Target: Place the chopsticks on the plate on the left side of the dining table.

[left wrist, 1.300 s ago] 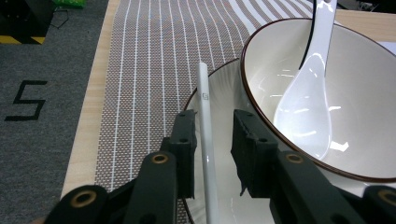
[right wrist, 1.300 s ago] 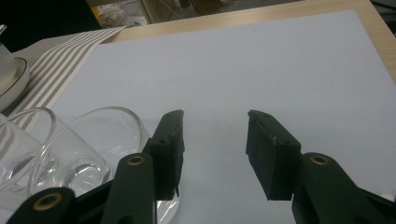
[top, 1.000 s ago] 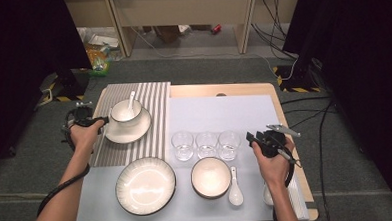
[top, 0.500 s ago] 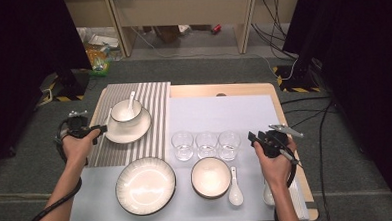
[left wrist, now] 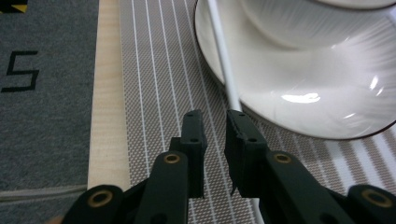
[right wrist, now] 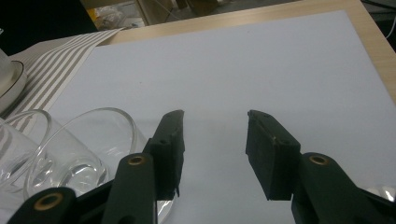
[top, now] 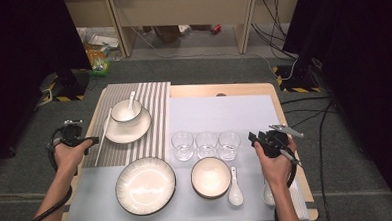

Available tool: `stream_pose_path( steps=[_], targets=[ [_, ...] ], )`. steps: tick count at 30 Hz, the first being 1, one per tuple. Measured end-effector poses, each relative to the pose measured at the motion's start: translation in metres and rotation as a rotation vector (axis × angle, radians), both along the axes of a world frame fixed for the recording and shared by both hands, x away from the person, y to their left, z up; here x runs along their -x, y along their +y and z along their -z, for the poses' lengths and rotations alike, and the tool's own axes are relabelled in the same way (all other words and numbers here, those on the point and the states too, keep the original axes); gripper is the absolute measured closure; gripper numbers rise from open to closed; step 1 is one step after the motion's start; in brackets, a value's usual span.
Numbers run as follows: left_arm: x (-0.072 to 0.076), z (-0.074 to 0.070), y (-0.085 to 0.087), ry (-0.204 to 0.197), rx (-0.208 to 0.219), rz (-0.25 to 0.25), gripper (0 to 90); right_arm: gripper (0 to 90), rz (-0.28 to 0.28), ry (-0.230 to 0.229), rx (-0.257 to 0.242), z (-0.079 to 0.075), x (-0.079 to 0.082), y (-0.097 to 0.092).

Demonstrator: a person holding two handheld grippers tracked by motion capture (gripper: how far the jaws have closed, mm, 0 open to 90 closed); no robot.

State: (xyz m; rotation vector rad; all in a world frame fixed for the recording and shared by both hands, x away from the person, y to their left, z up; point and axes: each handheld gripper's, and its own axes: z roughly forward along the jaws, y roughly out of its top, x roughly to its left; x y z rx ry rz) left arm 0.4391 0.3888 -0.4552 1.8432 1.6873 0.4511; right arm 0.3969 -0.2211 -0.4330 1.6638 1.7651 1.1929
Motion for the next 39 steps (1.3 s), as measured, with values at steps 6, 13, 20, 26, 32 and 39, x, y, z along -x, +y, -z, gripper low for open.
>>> stream_pose_path(
  steps=[6, 13, 20, 26, 32, 39],
  targets=[
    [-0.001, 0.005, -0.005, 0.023, -0.016, 0.033, 77.8, 57.0, 0.000, 0.000, -0.003, 0.000, 0.000, 0.000],
    [-0.001, 0.003, -0.017, 0.027, -0.023, 0.068, 78.3, 57.0, 0.000, 0.001, -0.004, 0.000, 0.000, 0.000],
    [0.002, 0.002, -0.034, 0.034, -0.031, 0.108, 79.0, 57.0, 0.002, -0.002, -0.001, -0.001, 0.001, -0.001],
    [0.006, 0.003, -0.050, 0.059, -0.035, 0.134, 81.1, 57.0, 0.002, -0.002, -0.002, -0.001, 0.001, -0.001],
    [0.007, 0.002, -0.064, 0.065, -0.044, 0.165, 81.5, 57.0, 0.001, -0.004, -0.001, -0.001, 0.001, 0.000],
    [0.007, 0.001, -0.076, 0.066, -0.054, 0.189, 81.8, 57.0, 0.002, -0.002, -0.002, -0.001, 0.002, -0.002]
  ],
)
